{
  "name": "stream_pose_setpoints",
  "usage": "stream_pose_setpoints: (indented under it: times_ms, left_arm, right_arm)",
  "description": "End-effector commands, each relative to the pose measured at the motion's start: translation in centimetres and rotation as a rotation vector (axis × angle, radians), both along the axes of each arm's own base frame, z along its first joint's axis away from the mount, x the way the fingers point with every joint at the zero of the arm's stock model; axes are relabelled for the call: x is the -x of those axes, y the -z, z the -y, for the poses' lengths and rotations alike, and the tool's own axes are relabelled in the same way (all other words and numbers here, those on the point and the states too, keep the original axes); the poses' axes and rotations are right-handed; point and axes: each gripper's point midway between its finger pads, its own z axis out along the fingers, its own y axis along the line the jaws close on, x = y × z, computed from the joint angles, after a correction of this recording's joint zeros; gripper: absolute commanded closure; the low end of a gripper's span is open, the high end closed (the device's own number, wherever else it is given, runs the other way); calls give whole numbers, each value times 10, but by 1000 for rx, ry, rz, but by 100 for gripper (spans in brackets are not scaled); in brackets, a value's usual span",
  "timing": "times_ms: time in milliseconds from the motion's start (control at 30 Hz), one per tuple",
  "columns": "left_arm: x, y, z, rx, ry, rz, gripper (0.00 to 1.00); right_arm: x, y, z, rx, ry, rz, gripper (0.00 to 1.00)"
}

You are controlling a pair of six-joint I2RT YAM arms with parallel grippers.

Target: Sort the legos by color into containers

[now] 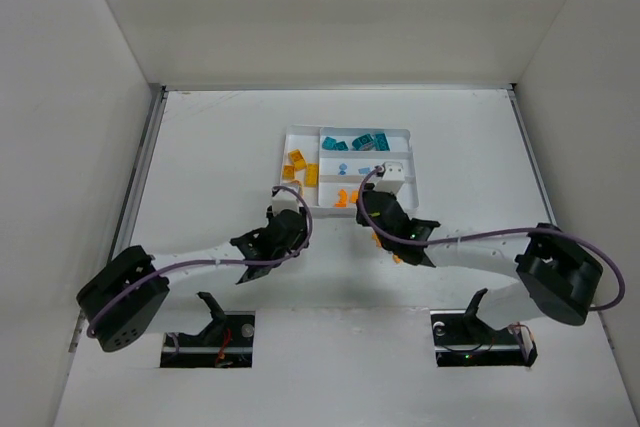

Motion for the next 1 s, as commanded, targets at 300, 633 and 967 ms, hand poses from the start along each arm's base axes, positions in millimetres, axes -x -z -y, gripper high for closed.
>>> stream_pose_setpoints:
  times_ms: [300,633,967]
  left_arm:
    - [-5,10,16,-20,28,13,62]
    - [-10,23,12,-74,16,11,69]
    - [-14,-9,30,-4,49,68,88]
  right_arm:
    - [-48,-12,4,-3,40,39,54]
    - [-12,0,10,-53,25,13,54]
    - [25,17,24,-38,5,-52,60]
